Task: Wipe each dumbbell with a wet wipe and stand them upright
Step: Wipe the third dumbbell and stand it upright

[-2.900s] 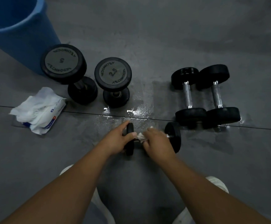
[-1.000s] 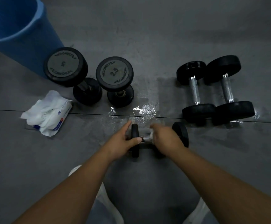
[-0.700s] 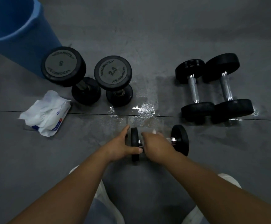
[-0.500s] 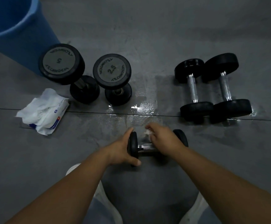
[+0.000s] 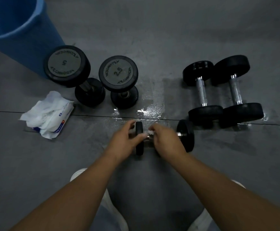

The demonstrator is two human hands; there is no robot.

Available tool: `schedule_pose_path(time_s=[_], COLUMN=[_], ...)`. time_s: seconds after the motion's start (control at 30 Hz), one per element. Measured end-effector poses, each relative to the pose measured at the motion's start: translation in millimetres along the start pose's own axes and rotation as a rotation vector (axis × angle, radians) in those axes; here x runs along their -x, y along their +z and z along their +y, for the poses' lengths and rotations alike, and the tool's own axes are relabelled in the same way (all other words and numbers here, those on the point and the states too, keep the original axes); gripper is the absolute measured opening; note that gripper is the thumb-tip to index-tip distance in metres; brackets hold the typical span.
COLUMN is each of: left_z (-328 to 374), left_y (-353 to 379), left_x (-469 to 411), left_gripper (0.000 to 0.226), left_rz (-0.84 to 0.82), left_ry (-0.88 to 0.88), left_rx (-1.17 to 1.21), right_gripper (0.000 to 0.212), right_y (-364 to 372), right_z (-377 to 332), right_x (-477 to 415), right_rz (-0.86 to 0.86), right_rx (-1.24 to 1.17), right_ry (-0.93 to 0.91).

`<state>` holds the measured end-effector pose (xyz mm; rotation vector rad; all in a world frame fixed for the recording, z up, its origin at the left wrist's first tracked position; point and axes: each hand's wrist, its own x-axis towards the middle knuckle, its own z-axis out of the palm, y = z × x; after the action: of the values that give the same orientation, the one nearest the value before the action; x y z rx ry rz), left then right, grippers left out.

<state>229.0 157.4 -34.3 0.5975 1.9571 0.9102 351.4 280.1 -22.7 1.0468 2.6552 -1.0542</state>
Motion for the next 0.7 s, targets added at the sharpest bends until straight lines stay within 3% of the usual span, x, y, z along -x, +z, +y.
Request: schedule_pose_path(time_s=[0.07,0.13,0.27,0.33,0.4,0.47,0.53,0.57,0.6,0.7], left_z=[6.5,6.6,4.0,5.0,5.5,6.1,7.1,7.2,7.1,8.4], left_y=[3.7,1.6,-1.6,-0.3,0.3,0.2,-0.4,-1.1,-1.5,-3.2], left_x=[-2.6,-4.0,1.4,5.4,8.4,8.6,6.9,5.5,4.1,3.5], left_gripper=[0.108,0.121,0.120,0.120,0.120,0.119,0.119,0.119,0.120,0.123], left_rz=[-0.088,-0.145,-0.147,-0.118,-0.110,-0.116,-0.125,-0.129,-0.135,-0.155], left_ry=[0.060,0.059,0.055,0.045,0.039,0.019,0.004,0.000,-0.005,-0.022], left_rx=[-0.162,-0.323,-0.413,-0.390,-0.381,-0.374,-0.361,-0.353,-0.345,-0.324], right_gripper=[0.036,0.032,0.028,0.033,0.029,0.020,0.013,0.014,0.021,0.032], right_y=[2.1,-0.6,-5.1,8.3,11.1,2.0,-7.6,-10.4,-9.8,3.2], right_z=[-2.7,-2.5,1.0,-2.3,0.4,6.7,12.1,12.2,14.0,15.3], right_x=[4.7,4.7,-7.8,-6.7,-13.2,-28.5,-38.1,-38.0,-36.3,-30.5], right_rz=[-0.075,-0.060,0.021,-0.049,-0.104,-0.099,0.069,0.101,0.048,-0.285], right_rx=[0.065,0.078,0.012,0.202,0.318,0.144,-0.210,-0.246,-0.193,0.388], right_ry=[-0.125,-0.136,-0.091,-0.225,-0.203,-0.083,0.037,0.035,-0.006,-0.192])
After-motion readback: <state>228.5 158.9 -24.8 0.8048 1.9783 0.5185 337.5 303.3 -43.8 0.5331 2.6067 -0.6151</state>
